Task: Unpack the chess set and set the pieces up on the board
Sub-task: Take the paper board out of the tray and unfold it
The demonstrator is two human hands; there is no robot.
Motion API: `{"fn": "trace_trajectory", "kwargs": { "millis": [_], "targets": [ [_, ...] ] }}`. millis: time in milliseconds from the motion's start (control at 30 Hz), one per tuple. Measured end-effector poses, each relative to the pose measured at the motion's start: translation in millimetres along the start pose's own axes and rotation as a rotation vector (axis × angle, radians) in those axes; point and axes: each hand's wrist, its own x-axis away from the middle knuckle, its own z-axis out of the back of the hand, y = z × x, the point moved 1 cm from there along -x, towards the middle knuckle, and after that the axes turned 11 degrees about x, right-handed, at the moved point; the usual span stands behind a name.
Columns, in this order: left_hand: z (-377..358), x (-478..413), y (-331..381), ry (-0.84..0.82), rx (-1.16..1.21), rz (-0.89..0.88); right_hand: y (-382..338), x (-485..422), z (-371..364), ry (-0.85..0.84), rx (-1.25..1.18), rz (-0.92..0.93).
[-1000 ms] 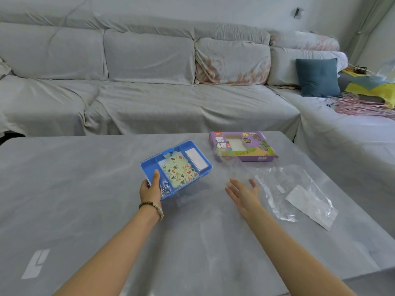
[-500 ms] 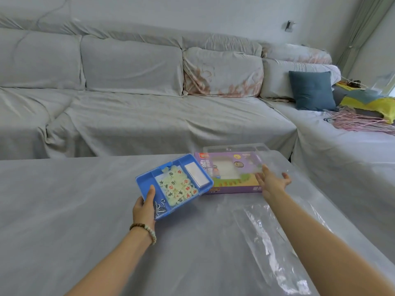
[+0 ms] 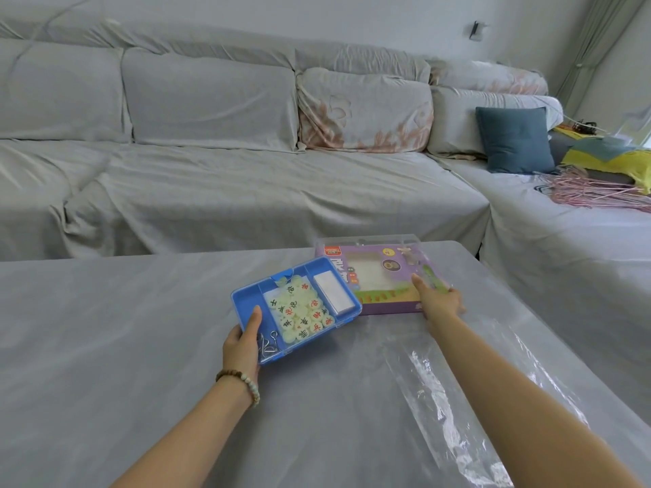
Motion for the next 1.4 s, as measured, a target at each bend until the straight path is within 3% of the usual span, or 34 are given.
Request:
{"fn": "trace_trajectory", "kwargs": {
  "millis": [100,200,300,400,567,700,833,967,1100,1400],
  "targets": [
    [2.4,11.8,7.0,-0.01,-0.012,0.017,2.8,22.5,10.4,0.005,0.043,-0.018],
    [4.4,29.6,15.9,-0.037,-0.016,0.035,0.6,67.6,14.2,0.003,-0.098,0.235],
    [17.5,51.0,25.4,-0.079,-0.015,0.096,1.7,131.8,10.2,-0.3,-0.109,0.429],
    [46.6,71.3,39.2,-0.125,-0.067,0.2,11.6,184.4,8.2,-0.583,-0.034,0.438],
    [110.7,101.2,57.4,-0.151,-0.243,0.404,44.8,242.9,2.5,-0.68,0.112,0.371],
    [164.9,113.3,79.4,-0.111,-0.231,0.348,78.9,293.4,-4.5,-0.75,0.143,0.306],
    [198.7,132.0,99.2,0.018,-0.091,0.17,103.4,338.9,-15.3,-0.765,0.143,0.309],
    [216.0,142.3,96.9,0.067,-0.333,-0.003,122.4,370.4,-27.5,-0.806,0.384,0.576],
    [221.0,144.8,90.6,0.033,-0.478,-0.105,138.3,379.6,-33.5,-0.653,0.611,0.752],
    [214.5,138.6,80.8,-0.1,-0.753,-0.179,144.5,384.2,-40.7,-0.545,0.55,0.779]
  ]
}}
